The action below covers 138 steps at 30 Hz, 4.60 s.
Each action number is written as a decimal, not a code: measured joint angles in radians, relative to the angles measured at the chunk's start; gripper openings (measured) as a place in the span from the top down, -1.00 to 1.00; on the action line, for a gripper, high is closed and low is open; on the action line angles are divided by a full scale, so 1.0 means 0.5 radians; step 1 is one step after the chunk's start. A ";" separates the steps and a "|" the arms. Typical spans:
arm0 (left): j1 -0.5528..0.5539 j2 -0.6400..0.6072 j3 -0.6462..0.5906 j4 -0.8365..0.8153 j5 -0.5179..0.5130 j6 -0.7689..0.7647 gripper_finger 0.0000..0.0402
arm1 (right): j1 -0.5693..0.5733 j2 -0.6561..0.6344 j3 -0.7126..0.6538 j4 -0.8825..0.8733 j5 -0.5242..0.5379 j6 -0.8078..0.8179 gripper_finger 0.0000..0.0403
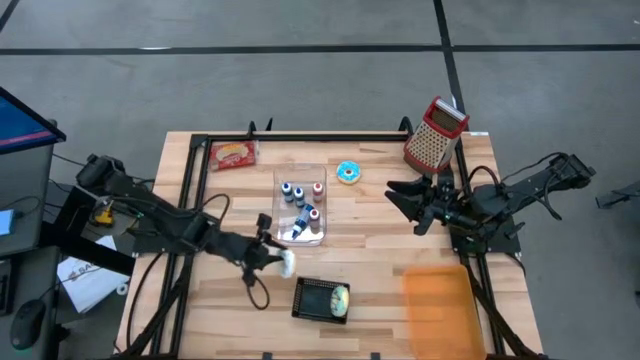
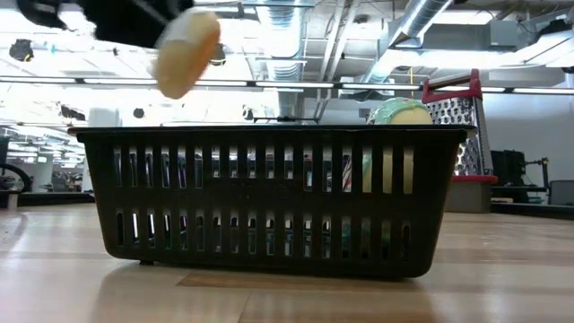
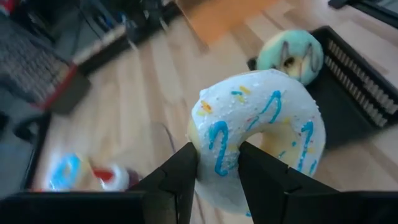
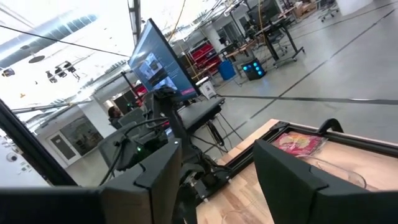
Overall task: Pick & Place Food Item
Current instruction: Put the white donut into the black bin, then put the blue donut into the black bin
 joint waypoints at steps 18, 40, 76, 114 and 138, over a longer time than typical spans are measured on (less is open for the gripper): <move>0.051 0.618 0.347 0.428 0.338 0.832 0.49 | -0.086 0.000 0.000 0.000 0.000 -0.050 0.04; 0.005 1.089 0.402 0.817 0.547 0.959 0.49 | -0.083 0.001 0.000 0.000 -0.009 -0.102 0.04; 0.036 1.261 0.400 0.954 0.642 0.972 0.41 | -0.054 0.001 0.000 -0.001 -0.018 -0.099 0.04; 0.114 1.259 0.400 0.980 0.745 0.883 -0.01 | -0.054 0.001 0.000 -0.030 -0.018 -0.101 0.04; 0.254 0.639 0.457 0.796 0.304 0.155 -0.01 | -0.066 0.001 0.000 -0.047 -0.025 -0.080 0.04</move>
